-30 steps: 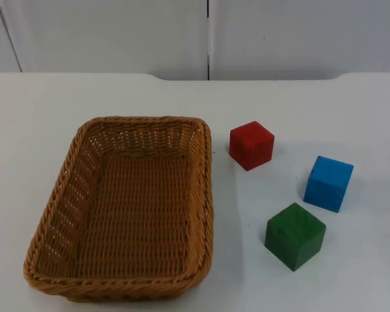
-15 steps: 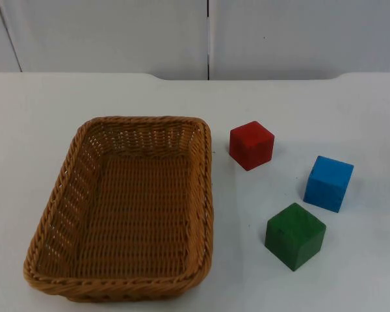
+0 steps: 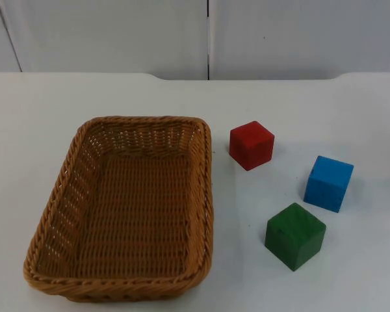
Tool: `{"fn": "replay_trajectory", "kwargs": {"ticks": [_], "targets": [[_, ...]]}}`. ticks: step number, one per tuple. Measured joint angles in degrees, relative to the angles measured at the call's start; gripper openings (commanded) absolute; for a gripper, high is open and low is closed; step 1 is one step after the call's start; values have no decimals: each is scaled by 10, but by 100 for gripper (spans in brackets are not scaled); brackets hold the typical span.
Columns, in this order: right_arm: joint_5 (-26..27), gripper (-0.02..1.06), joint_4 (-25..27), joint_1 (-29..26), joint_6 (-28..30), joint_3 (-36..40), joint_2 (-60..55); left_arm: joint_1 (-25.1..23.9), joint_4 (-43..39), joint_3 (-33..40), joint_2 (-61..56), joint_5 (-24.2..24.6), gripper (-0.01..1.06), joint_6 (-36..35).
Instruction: Pick up one cube with each hand and place exactly two cubes into the same basket, leaving the remaining cube outside.
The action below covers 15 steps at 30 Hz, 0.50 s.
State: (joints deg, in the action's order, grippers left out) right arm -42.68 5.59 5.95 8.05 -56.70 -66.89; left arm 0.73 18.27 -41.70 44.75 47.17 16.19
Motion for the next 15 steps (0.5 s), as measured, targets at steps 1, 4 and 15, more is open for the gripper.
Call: {"fn": "replay_trajectory", "kwargs": {"ticks": [1,4,15], "targets": [[1,105,8,0,6,-1,-2,0,16,0,9,0,105,21],[-1,105,27,0,25,-13,-19,0,60,0,34,-3,105,69],[-14,105,34,69,47,-78,-113,0,155,-4,71,-16,105,175]]}}
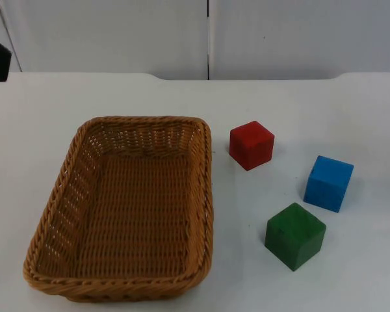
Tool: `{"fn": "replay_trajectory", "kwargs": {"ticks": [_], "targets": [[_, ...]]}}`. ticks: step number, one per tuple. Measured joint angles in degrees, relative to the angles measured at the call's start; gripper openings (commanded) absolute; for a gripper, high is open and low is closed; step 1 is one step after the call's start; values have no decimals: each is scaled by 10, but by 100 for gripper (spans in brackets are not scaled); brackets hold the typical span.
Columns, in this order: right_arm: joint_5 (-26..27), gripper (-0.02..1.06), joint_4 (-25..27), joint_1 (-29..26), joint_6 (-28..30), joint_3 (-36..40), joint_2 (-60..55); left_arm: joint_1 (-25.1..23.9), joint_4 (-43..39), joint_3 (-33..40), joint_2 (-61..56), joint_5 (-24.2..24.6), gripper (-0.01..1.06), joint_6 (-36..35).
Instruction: Pick up one cube with each hand and place exactly two cubes into the same basket, leaving the remaining cube outside.
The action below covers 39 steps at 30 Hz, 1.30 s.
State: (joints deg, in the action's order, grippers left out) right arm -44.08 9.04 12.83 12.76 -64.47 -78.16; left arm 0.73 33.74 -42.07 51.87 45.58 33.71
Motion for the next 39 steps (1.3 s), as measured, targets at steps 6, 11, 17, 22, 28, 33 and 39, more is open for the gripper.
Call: {"fn": "replay_trajectory", "kwargs": {"ticks": [6,11,17,22,28,33,39], "targets": [[-9,105,0,42,1,-42,-63,30,6,-7,7,-16,105,14],[-13,105,1,57,8,-58,-105,80,6,-8,8,-45,105,16],[-32,105,1,60,32,-62,-148,147,2,-9,26,-75,105,18],[-42,105,0,60,62,-62,-170,205,-11,-9,74,-97,105,18],[-43,105,0,60,94,-62,-181,276,-25,-11,142,-143,105,18],[-43,105,0,60,114,-62,-190,323,-28,-46,200,-151,105,18],[-43,105,-3,60,133,-62,-206,367,-45,-106,272,-150,105,18]]}}
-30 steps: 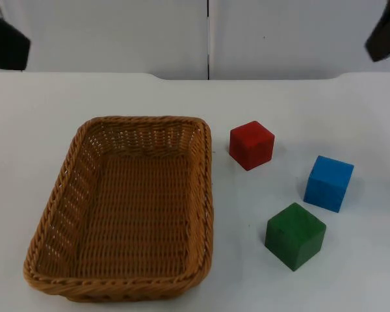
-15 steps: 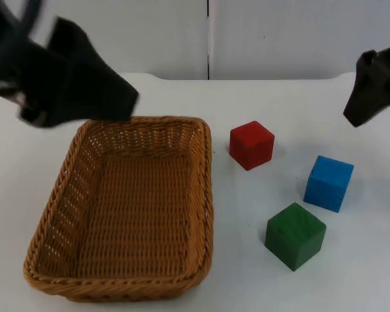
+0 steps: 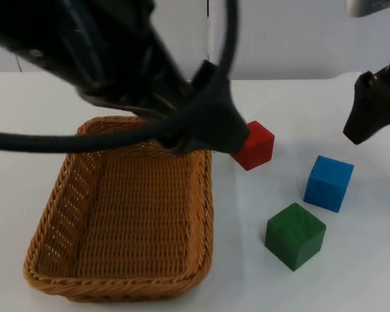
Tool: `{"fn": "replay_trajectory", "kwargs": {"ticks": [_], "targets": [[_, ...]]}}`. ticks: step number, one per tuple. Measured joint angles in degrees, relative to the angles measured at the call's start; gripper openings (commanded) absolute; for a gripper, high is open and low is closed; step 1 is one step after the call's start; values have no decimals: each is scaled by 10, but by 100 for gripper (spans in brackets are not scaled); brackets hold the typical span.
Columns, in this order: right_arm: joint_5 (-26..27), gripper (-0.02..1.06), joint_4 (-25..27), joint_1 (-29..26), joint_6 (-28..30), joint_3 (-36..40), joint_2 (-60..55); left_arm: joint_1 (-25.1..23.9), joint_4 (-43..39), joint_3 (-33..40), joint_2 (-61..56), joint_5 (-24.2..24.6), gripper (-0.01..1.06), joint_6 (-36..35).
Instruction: Pick up one cube with each hand and place exactly two cubes into the same basket, leaving the remaining cube outside.
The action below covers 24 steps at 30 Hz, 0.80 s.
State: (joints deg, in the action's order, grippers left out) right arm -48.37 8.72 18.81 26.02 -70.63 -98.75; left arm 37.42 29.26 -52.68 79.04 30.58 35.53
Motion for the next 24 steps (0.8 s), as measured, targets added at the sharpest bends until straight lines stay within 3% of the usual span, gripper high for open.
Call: {"fn": "replay_trajectory", "kwargs": {"ticks": [6,24], "targets": [[7,105,-6,0,42,0,-33,33,-44,-40,77,1,105,-26],[111,105,-7,0,127,0,-136,90,-72,-124,251,-3,105,-37]]}}
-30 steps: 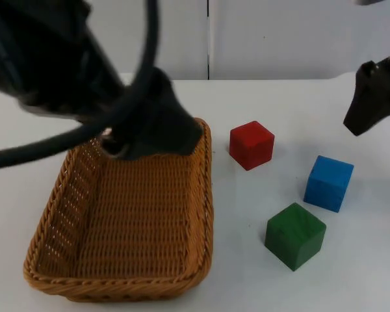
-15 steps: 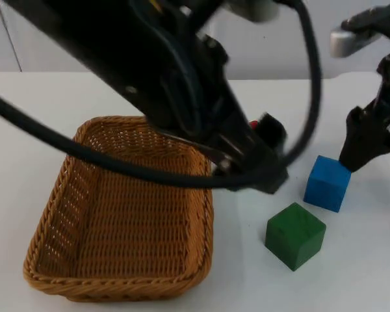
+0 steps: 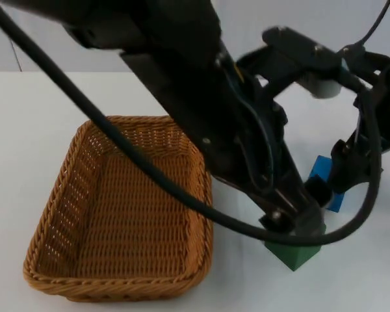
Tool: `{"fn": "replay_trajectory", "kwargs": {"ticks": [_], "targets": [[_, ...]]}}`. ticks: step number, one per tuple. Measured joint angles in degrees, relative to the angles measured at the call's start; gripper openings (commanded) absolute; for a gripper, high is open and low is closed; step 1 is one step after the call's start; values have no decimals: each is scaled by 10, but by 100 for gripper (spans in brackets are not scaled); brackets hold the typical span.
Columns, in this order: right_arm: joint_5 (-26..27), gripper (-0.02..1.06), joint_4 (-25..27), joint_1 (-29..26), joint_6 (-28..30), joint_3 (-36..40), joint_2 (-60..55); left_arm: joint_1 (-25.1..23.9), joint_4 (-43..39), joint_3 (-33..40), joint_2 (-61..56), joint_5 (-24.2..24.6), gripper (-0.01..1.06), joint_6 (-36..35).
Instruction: Pick up one cube with each hand and place exactly two cubes into the same basket, leaving the remaining cube outside.
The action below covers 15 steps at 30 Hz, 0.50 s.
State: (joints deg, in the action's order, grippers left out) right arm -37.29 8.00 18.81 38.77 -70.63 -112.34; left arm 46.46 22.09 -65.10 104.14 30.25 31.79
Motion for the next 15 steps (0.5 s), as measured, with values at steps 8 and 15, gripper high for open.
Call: {"fn": "replay_trajectory", "kwargs": {"ticks": [8,15], "targets": [[17,105,43,0,53,0,-31,0,0,-5,37,-38,105,-2],[43,105,69,0,86,0,-50,0,0,-6,61,-73,105,-2]]}}
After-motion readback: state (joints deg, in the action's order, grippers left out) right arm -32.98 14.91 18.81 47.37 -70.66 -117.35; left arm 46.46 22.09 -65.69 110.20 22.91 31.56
